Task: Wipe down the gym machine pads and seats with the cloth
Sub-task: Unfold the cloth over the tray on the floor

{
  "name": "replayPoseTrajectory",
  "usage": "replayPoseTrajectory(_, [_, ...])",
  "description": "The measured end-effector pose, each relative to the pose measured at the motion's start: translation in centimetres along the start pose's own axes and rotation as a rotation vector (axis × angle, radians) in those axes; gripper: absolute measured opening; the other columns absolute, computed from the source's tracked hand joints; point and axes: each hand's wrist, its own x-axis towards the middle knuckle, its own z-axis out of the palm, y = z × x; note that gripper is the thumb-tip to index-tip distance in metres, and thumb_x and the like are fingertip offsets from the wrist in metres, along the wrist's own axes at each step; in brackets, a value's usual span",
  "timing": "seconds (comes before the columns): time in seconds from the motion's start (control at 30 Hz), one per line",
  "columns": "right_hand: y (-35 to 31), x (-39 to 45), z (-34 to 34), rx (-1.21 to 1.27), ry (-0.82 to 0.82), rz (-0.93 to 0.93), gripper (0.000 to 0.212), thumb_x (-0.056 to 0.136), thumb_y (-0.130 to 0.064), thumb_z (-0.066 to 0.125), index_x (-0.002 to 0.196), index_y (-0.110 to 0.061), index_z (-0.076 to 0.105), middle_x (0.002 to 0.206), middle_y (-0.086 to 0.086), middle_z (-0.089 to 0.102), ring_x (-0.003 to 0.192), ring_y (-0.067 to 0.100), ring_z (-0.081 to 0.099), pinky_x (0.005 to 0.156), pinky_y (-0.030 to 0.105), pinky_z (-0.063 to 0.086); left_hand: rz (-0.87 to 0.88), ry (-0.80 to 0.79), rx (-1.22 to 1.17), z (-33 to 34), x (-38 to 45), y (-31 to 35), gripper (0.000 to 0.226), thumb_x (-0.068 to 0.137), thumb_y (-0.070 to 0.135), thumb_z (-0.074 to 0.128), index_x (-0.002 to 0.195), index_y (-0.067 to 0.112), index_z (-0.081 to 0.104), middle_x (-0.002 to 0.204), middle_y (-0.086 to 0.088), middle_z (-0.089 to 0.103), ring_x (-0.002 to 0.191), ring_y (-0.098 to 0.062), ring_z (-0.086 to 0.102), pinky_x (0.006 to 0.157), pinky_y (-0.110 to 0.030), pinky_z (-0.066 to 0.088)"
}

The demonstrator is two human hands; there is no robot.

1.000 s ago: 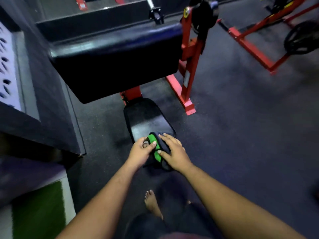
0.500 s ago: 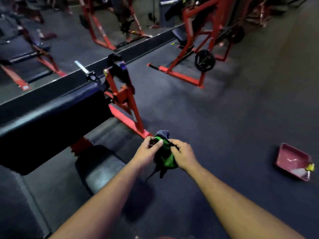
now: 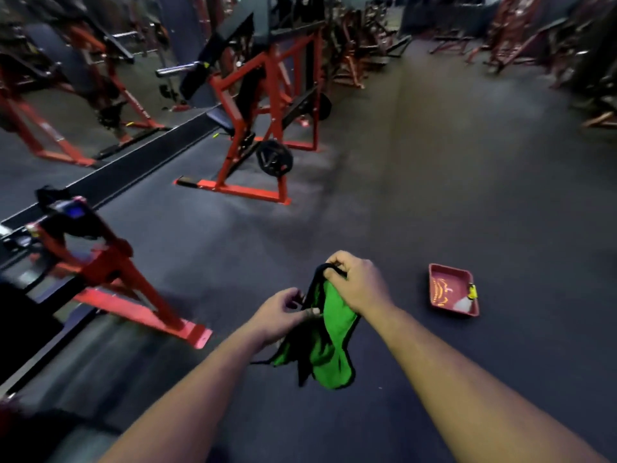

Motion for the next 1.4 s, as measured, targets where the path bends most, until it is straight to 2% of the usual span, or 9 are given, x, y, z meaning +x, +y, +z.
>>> replayPoseTrajectory(0.23, [6.4, 4.8, -6.3, -0.054, 0.085, 0.158, 0.023, 0.08, -0.053, 0.066, 0.085, -0.03, 0.066, 0.082, -0.009, 0.073, 0.084, 0.013, 0.069, 0.076, 0.037, 0.056, 0.073, 0.068, -0.019, 4.7, 10.4, 4.4, 0.018, 0.098, 0.026, 0.055, 0.086, 0.018, 0.045, 0.075, 0.006, 0.054, 0.074, -0.016, 0.049, 0.068, -0.036, 0.041])
replayPoseTrajectory(0.33, [9.0, 6.9, -10.3, -0.111, 0.152, 0.239, 0.018, 0.083, -0.047, 0.079, 0.086, -0.031, 0.071, 0.088, -0.012, 0.073, 0.087, 0.005, 0.065, 0.074, 0.028, 0.05, 0.145, 0.083, -0.001, 5.4, 15.3, 5.4, 0.018, 0.102, 0.035, 0.055, 0.094, 0.021, 0.046, 0.082, 0.006, 0.06, 0.078, -0.019, 0.057, 0.07, -0.038, 0.043])
replayPoseTrajectory(0.43, [11.0, 9.1, -14.5, -0.029, 0.268, 0.322, 0.016, 0.08, -0.037, 0.086, 0.08, -0.032, 0.071, 0.085, -0.012, 0.073, 0.084, 0.003, 0.066, 0.074, 0.024, 0.048, 0.3, -0.116, 0.325, 5.6, 21.0, 6.3, 0.024, 0.1, 0.05, 0.053, 0.107, 0.027, 0.048, 0.101, 0.008, 0.066, 0.092, -0.021, 0.062, 0.072, -0.037, 0.044])
replayPoseTrajectory(0.57, [13.9, 10.8, -19.1, 0.014, 0.45, 0.433, 0.013, 0.082, -0.028, 0.085, 0.08, -0.024, 0.073, 0.078, -0.008, 0.07, 0.071, 0.001, 0.06, 0.062, 0.01, 0.041, 0.443, -0.257, 0.636, 5.7, 28.1, 8.7, 0.031, 0.098, 0.052, 0.055, 0.087, 0.024, 0.051, 0.094, 0.002, 0.067, 0.094, -0.024, 0.065, 0.072, -0.036, 0.048])
replayPoseTrajectory(0.73, [19.4, 11.9, -22.9, -0.028, 0.544, 0.648, 0.023, 0.082, -0.032, 0.086, 0.08, -0.012, 0.073, 0.073, 0.0, 0.066, 0.067, 0.014, 0.057, 0.054, 0.023, 0.039, 0.39, -0.297, 0.284, 8.5, 34.4, 14.2, 0.037, 0.095, 0.045, 0.066, 0.08, 0.013, 0.055, 0.073, -0.004, 0.064, 0.07, -0.021, 0.062, 0.066, -0.04, 0.049])
replayPoseTrajectory(0.9, [23.5, 13.6, -23.7, 0.217, 0.648, 0.755, 0.017, 0.08, -0.015, 0.086, 0.087, -0.008, 0.072, 0.078, 0.005, 0.067, 0.067, 0.013, 0.055, 0.046, 0.013, 0.037, 0.32, -0.201, -0.006, 15.4, 38.4, 20.9, 0.032, 0.095, 0.035, 0.068, 0.083, 0.006, 0.063, 0.067, -0.001, 0.064, 0.065, -0.021, 0.059, 0.064, -0.037, 0.048])
replayPoseTrajectory(1.03, [26.9, 16.0, -24.3, 0.418, 0.604, 0.719, 0.014, 0.086, -0.011, 0.081, 0.084, -0.014, 0.067, 0.071, 0.001, 0.066, 0.059, 0.009, 0.058, 0.043, 0.016, 0.044, 0.269, -0.313, -0.132, 21.9, 40.1, 25.7, 0.015, 0.093, 0.029, 0.067, 0.093, 0.016, 0.074, 0.085, 0.0, 0.077, 0.082, -0.025, 0.073, 0.079, -0.044, 0.058])
replayPoseTrajectory(1.2, [30.8, 18.9, -25.6, 0.428, 0.539, 0.643, 0.02, 0.086, -0.01, 0.079, 0.078, -0.022, 0.066, 0.088, 0.008, 0.076, 0.08, 0.017, 0.069, 0.079, 0.046, 0.059, 0.295, -0.392, -0.125, 26.3, 42.2, 29.8, 0.023, 0.079, 0.037, 0.067, 0.092, 0.02, 0.073, 0.088, -0.001, 0.078, 0.089, -0.027, 0.074, 0.083, -0.055, 0.059])
replayPoseTrajectory(1.4, [34.6, 22.0, -28.9, 0.543, 0.536, 0.668, 0.02, 0.094, -0.019, 0.069, 0.074, -0.019, 0.068, 0.062, -0.003, 0.067, 0.06, 0.015, 0.062, 0.064, 0.044, 0.06, 0.264, -0.336, -0.262, 29.4, 45.7, 32.9, 0.017, 0.084, 0.021, 0.079, 0.101, 0.019, 0.077, 0.093, -0.001, 0.08, 0.093, -0.025, 0.076, 0.085, -0.054, 0.06])
